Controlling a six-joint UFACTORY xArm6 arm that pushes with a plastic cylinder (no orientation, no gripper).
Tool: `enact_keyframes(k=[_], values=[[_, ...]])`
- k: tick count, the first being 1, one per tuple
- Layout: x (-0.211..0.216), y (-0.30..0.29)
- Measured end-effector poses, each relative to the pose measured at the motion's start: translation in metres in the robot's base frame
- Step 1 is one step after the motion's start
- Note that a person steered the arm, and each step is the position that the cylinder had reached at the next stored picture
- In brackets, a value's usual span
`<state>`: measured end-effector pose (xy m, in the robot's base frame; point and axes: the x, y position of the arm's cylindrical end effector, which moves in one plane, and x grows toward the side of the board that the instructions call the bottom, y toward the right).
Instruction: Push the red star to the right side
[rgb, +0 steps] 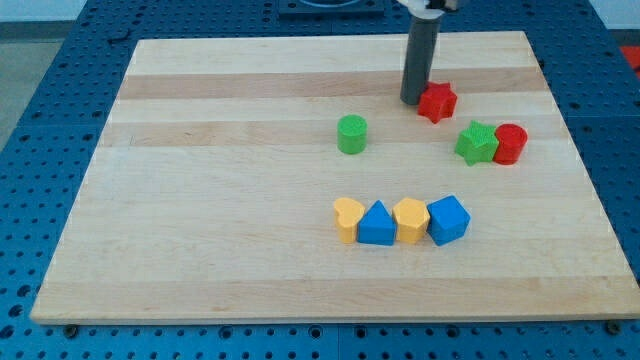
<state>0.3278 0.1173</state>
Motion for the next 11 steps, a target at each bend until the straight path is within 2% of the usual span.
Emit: enact_keyframes(k=[1,3,4,7,11], values=[[0.000,0.015],[0.004,-0.037],[0.022,-0.041],[0.032,-0.016],[0.009,0.043]])
